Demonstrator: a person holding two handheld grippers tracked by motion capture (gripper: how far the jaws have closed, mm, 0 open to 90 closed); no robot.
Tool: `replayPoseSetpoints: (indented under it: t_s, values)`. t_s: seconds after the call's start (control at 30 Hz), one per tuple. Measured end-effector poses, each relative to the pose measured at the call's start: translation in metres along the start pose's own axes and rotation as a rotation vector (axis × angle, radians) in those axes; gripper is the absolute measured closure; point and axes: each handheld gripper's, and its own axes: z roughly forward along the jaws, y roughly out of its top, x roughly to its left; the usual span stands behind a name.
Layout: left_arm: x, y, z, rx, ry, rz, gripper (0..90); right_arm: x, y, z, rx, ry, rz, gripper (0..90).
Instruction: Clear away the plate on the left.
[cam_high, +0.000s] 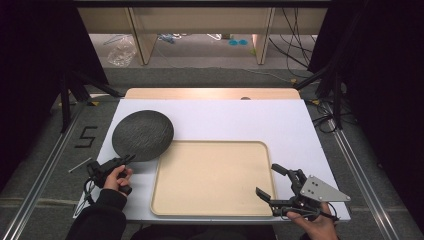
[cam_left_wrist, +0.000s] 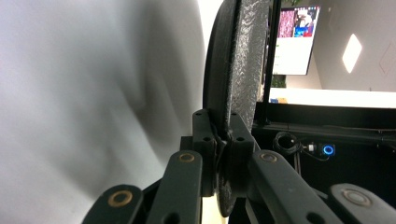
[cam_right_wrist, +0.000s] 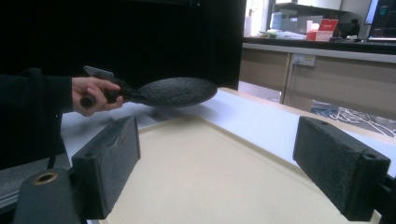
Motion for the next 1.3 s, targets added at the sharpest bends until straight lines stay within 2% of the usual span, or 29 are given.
replayPoseSetpoints:
  t_s: [0.17,0.23,0.27,0.37,0.47,0.5,0.53,0.7,0.77,0.87,1.03,1.07,1.17,1.3]
  values:
    - [-0.004,-0.009,0.002,0.039,-0.017,0.011,85.8,0.000,0.000,-0.001,0.013,-0.001,0.007,15.9]
    - [-0.007,-0.014,0.003,0.055,-0.024,0.020,85.9,0.000,0.000,0.000,0.001,0.000,0.001,15.9]
    - [-0.007,-0.015,0.003,0.071,-0.021,0.041,85.8,0.000,0.000,0.001,-0.008,-0.001,0.003,15.9]
    - [-0.010,-0.022,0.005,0.092,-0.026,0.042,85.8,0.000,0.000,0.000,-0.008,0.000,0.003,15.9]
    - [-0.012,-0.029,0.007,0.123,-0.027,0.050,85.9,-0.001,0.001,-0.002,0.032,-0.003,-0.002,15.9]
    - [-0.013,-0.032,0.007,0.129,-0.024,0.054,86.0,0.000,0.001,-0.003,0.037,-0.003,0.016,15.8]
    - [-0.013,-0.035,0.008,0.137,-0.026,0.057,85.8,0.000,0.000,-0.001,0.016,0.004,0.011,15.9]
    - [-0.015,-0.050,0.013,0.187,-0.015,0.072,85.7,0.000,0.001,-0.003,0.039,-0.002,0.013,15.9]
    - [-0.016,-0.056,0.014,0.205,-0.014,0.081,85.8,-0.001,0.001,-0.003,0.030,-0.005,0.001,15.9]
    - [-0.017,-0.066,0.017,0.236,-0.013,0.083,85.7,0.000,0.000,-0.001,0.015,0.005,0.013,15.8]
    - [-0.018,-0.079,0.019,0.285,-0.008,0.097,85.7,0.000,0.001,-0.002,0.031,0.009,0.020,15.9]
    - [-0.018,-0.082,0.020,0.292,-0.004,0.099,85.7,-0.001,0.001,-0.002,0.019,0.002,0.002,15.9]
    - [-0.018,-0.091,0.021,0.324,-0.011,0.114,85.6,-0.001,0.001,-0.002,0.021,0.001,0.002,15.8]
    - [-0.017,-0.102,0.024,0.370,-0.009,0.129,85.5,0.001,0.001,-0.003,0.034,0.008,0.026,15.9]
